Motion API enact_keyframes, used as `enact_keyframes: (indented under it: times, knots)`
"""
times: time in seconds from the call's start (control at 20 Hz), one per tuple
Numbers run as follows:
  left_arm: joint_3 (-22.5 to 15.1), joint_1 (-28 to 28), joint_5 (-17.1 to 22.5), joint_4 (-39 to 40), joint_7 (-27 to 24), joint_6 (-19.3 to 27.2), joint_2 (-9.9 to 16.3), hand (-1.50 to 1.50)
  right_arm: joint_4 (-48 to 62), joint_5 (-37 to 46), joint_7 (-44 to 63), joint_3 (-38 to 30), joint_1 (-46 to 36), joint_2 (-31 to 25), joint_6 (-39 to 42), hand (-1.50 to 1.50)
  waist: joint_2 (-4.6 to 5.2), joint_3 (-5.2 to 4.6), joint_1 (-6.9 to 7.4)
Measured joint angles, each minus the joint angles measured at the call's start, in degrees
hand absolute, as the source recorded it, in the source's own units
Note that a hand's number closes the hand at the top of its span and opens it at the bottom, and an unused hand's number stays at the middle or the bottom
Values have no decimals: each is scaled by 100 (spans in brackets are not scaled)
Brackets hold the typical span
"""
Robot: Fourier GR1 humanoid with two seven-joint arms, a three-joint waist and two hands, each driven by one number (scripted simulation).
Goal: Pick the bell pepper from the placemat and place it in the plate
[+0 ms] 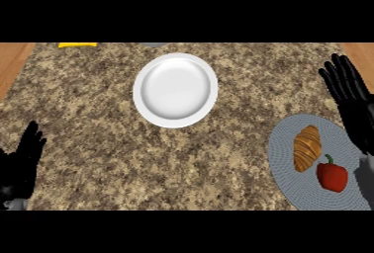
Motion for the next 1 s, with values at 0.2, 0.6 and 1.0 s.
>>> enact_keyframes:
  times: [0.2, 0.6, 1.0]
  knots:
    - [-126, -574, -141, -235, -165, -283, 103, 0, 337, 357, -7, 241, -148, 193, -114, 150, -61, -23, 54]
    - [-483, -1464, -219, -882, -503, -805, 172, 0, 1204, 2654, 763, 1011, 124, -37, -1663, -150, -72, -74, -26]
    - [-458, -1697, -149, -949, -455, -1155, 160, 0, 1247, 2892, -386, 834, 939, 1411, -3617, -150, -115, -34, -13]
